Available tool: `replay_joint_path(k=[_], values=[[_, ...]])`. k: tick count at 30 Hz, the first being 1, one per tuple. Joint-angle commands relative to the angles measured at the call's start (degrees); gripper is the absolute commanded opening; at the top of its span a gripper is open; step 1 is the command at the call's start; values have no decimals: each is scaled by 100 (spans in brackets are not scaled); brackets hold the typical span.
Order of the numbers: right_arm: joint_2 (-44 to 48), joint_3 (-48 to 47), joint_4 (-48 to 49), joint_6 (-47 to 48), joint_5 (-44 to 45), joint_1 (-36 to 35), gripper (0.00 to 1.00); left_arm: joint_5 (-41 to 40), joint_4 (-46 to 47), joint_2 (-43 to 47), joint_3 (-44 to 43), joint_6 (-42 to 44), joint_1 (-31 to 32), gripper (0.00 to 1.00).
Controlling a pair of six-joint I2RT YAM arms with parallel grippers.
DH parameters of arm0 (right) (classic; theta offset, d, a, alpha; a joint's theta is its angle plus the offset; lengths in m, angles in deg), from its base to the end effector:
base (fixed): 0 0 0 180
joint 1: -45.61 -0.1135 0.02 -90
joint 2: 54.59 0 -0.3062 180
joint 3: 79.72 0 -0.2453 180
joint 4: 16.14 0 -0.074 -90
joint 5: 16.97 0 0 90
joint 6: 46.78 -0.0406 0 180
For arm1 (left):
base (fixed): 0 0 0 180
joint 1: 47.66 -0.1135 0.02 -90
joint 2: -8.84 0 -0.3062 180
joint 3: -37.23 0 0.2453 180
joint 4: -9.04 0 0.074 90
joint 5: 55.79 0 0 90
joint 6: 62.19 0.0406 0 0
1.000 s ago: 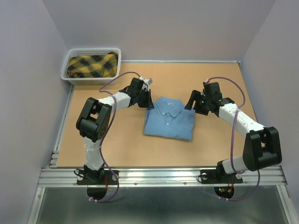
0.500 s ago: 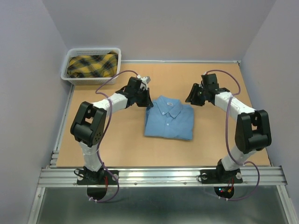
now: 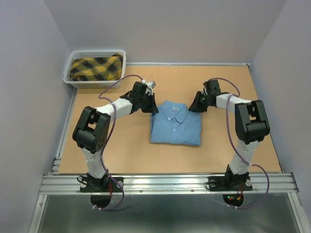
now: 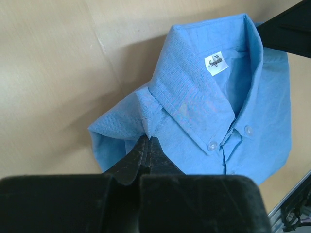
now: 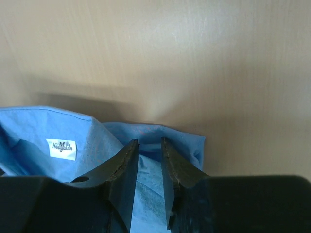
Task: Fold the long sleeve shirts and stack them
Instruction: Neatly place the folded shirt to the corner
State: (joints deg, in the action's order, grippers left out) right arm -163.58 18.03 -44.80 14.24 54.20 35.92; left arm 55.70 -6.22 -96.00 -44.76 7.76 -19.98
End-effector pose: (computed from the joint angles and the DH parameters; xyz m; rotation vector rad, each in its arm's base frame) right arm 0.3946 0.0807 0.2001 0.3030 2.5838 0.6744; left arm 0.3583 -0.2048 0.2452 0.3675 2.2967 -0.8578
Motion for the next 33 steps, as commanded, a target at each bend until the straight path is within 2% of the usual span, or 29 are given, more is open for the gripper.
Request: replay_joint_path(k=[1,7,15,28,33], values=[[-52,138,518,-73,-77,55,31,-128,31,455,191,-112,18,0],[-96,586,755,-276,-129,310,30,-383,31,736,402,-280,27,0],[-219,675,782,-416,-173,407,31,-673,75,1097,832,-587,27,0],[-123,666,791,-364,-156,416,32,-1147,259,903,1105,-965,-17,0],[-35,578,782,-302,-253,407,35,-1420,225,904,1018,-965,-61,14]])
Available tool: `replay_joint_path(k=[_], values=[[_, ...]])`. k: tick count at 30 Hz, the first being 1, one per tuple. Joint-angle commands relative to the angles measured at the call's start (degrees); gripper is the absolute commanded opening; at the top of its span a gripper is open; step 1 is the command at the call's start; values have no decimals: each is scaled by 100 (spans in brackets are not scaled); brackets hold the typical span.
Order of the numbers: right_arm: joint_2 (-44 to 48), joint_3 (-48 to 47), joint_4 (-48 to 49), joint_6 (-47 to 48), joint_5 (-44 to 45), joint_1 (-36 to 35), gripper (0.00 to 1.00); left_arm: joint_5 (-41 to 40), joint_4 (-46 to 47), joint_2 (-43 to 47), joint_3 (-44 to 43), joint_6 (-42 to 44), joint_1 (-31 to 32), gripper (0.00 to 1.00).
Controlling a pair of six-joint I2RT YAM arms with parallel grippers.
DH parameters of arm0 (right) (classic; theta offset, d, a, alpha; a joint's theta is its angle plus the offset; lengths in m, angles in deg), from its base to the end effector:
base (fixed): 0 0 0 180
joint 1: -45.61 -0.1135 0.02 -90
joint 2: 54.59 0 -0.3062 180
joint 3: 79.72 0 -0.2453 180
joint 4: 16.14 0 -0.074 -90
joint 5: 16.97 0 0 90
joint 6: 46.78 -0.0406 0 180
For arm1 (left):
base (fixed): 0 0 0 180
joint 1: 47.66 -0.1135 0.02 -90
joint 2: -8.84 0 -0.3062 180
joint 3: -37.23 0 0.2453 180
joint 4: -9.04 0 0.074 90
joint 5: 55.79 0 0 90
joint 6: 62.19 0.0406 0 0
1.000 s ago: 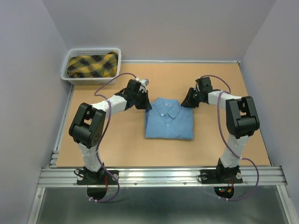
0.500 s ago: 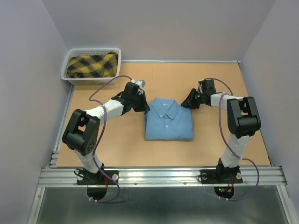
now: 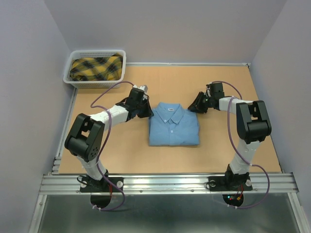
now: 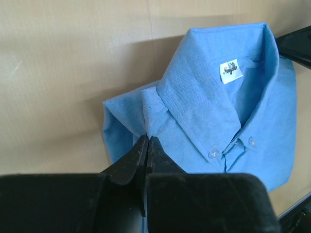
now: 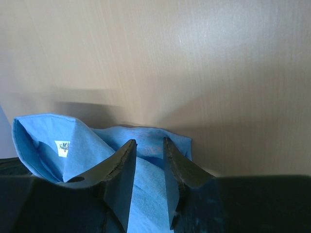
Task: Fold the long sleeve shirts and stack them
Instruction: Neatly place the folded shirt to the corner
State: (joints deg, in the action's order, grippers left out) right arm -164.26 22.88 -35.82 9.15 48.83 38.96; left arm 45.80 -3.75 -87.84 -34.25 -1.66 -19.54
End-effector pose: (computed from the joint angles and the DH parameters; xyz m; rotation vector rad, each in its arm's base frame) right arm 0.3943 0.0627 0.1834 0.4201 2.5154 0.8163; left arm 0.3200 -0.1803 0.2431 0.0879 2.3302 -0.7544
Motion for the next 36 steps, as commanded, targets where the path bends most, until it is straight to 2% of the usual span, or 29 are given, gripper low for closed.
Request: replay_joint_path(k=[1,3,5,6,9,11,14,17,21,24,27,28,31,36], values=[[138,67,-116,233,268,103,36,-430,-31,88,-60,-23,-105,18],[287,14,-125,242,223,103,38,-448,-40,175,-104,-93,-114,30],[541,-30,-142,251,197,103,40,-474,-40,299,-139,-163,-114,37],[630,-100,-151,242,180,103,42,-535,-75,473,-183,-181,-105,48],[1017,-249,-221,199,118,112,48,-640,-128,895,-271,-269,-105,67],[1314,-311,-257,146,74,103,51,-632,-250,1203,-297,-304,-70,70],[1597,-320,-248,-21,13,103,56,-527,-251,1406,-437,-392,140,70],[1834,-207,-222,-258,-250,103,57,-211,-164,1328,-657,-541,465,63],[2063,417,453,-942,-857,103,57,403,643,811,-606,-805,747,56],[2125,1092,1672,-1408,-1331,103,57,432,1258,503,-247,-999,704,50],[2011,1838,2465,-1716,-1525,94,57,457,1812,291,62,-1095,581,47],[1941,1990,3007,-1918,-1630,94,57,492,1936,230,254,-1122,485,47],[1476,2404,3635,-2025,-1684,94,57,545,2245,-86,493,-1069,318,46],[1001,2720,3813,-1596,-1359,103,55,607,2570,-667,730,-1025,124,45]])
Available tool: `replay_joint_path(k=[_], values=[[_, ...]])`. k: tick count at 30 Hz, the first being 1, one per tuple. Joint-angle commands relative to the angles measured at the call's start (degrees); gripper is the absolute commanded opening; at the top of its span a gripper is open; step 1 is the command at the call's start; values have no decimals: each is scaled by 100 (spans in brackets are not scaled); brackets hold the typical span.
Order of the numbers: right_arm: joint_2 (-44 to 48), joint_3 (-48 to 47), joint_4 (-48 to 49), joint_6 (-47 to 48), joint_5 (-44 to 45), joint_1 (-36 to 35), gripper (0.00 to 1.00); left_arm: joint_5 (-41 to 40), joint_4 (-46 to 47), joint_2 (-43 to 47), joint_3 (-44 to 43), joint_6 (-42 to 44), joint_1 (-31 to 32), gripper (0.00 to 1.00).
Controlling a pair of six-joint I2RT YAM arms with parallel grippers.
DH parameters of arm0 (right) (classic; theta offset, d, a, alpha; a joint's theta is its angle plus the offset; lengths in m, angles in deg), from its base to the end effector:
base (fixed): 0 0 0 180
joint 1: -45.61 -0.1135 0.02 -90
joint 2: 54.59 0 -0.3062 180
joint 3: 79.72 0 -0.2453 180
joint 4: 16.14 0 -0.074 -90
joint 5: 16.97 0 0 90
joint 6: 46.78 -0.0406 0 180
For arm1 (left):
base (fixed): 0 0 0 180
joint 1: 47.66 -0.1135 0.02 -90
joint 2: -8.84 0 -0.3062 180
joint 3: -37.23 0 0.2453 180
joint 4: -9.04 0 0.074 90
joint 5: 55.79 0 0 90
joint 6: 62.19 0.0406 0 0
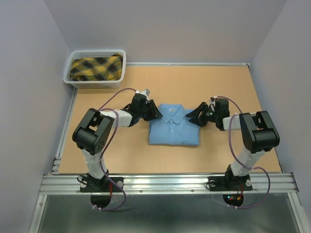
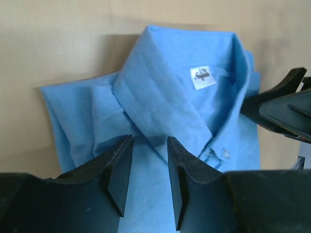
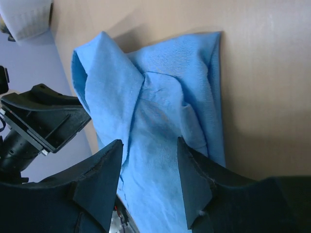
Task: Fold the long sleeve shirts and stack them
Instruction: Neatly place the folded shirt to the corner
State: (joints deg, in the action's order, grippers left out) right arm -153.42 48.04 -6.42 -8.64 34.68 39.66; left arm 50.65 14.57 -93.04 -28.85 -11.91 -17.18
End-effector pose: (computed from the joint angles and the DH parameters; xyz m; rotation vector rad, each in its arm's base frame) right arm 0.3159 0.0583 0.1744 0.5350 2.3005 1.2708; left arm 0.3213 -0.2024 0.2127 0.0048 2.2505 -1.0056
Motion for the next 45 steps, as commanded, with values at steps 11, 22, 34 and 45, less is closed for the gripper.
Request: replay_joint_path(k=[11,22,34,45], values=[[1073,-216,-989,1133,976,262,56,192,713,721,929,-53,-666,59],[2515,221,-2905,968,1242,253,87,-842,-1536,3331,841,895,-666,90],[3687,1197,-3082,150,1418,253,98,-2155,-2777,5741,1570,1301,-684,97],[2966,1778,-2213,88,978,235,93,-1319,-2574,5970,2213,922,-684,96]])
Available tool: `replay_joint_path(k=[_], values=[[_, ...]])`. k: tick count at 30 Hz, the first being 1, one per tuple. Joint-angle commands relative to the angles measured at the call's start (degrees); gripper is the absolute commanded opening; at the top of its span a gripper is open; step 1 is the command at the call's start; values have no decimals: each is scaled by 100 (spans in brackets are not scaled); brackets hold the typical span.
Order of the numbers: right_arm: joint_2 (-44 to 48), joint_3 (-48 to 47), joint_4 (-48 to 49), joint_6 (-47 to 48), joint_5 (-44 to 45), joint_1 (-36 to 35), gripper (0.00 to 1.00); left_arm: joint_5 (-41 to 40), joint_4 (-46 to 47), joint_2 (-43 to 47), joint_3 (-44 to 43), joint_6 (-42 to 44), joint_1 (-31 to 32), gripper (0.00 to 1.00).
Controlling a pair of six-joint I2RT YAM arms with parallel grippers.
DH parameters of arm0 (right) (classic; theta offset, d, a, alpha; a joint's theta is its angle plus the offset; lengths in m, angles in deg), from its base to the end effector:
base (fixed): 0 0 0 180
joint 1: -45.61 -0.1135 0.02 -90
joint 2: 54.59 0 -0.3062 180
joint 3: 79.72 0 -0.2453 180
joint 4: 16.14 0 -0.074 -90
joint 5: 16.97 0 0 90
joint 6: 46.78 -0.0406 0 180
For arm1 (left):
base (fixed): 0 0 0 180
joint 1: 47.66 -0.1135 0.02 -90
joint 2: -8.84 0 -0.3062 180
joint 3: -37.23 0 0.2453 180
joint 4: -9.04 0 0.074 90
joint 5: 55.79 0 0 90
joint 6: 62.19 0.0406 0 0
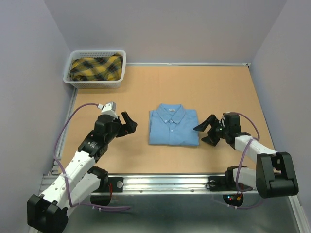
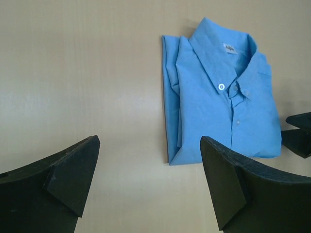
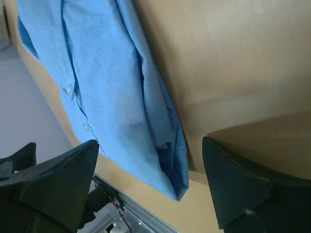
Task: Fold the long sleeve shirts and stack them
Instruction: Neatly place the folded shirt to the corner
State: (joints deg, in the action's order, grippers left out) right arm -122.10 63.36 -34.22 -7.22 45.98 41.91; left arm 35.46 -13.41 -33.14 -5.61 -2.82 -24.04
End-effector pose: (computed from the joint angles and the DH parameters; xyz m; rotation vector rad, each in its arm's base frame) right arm 0.1852 0.0305 0.1889 0.7944 2.4181 0.9780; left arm 0.1318 -0.0586 0.2798 -0.1076 2.0005 -0.6403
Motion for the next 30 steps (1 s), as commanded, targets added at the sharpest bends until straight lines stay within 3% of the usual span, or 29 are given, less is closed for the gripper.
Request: replay_joint_path(k=[1,15,17,22,25,30], values=[[-280,281,725,-72,-160,1,91,130,188,-65,-215,92,3,96],[-1537,369,1886,-151,-222,-201,58,-82,144,-83,-348,523,3,96],[-1730,317,2044,-151,-231,-210,49,-73,118,-56,-383,532,-6,96],[-1836,62,2062,-63,24,-210,14,-82,21,-30,-524,725,-6,96],[-1898,-228,1984,-37,199,-201,1,-319,21,-4,-541,822,-6,96],[-2091,-860,1685,156,463,35,1,-354,126,14,-524,892,-6,96]])
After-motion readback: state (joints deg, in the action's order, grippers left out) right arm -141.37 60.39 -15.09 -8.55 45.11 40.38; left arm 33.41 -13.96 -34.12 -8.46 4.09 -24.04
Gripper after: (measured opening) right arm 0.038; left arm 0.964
